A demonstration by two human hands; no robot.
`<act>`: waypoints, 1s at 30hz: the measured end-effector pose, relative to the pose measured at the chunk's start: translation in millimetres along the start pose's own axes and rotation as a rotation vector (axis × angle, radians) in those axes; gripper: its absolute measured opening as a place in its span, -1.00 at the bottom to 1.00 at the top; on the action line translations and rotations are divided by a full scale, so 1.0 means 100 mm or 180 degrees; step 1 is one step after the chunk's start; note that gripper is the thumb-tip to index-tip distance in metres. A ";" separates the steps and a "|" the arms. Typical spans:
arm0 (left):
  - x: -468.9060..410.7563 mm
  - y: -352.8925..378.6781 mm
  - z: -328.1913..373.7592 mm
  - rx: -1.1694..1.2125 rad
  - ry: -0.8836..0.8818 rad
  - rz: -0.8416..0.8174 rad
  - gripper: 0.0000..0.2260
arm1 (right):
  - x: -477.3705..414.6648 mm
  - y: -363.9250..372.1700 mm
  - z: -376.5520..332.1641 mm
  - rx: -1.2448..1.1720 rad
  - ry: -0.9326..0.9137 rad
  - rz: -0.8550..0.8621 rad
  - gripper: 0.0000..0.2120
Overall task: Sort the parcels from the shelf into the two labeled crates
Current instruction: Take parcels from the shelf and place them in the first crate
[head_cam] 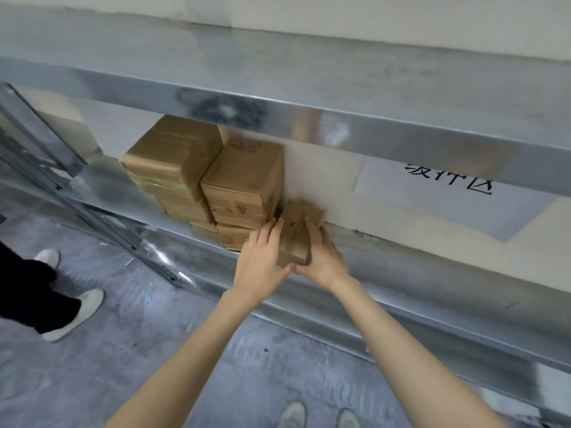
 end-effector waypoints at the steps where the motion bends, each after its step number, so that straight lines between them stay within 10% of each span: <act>1: 0.00 0.00 0.00 -0.0013 0.0034 0.0046 -0.18 | -0.01 0.01 0.01 -0.0019 0.0016 0.0036 0.11; 30: -0.26 0.05 0.87 0.1852 0.0589 -0.0514 -0.16 | 0.71 -0.83 0.29 -0.0830 -0.0243 0.0548 0.03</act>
Point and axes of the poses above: each hand's wrist, its own x-axis away from the middle knuckle, its own y-axis out of the palm, z = x × y, the point moved 10 cm from there along -x, towards the middle knuckle, and after that the axes turned 15 degrees about -x, right-handed, at the moved point
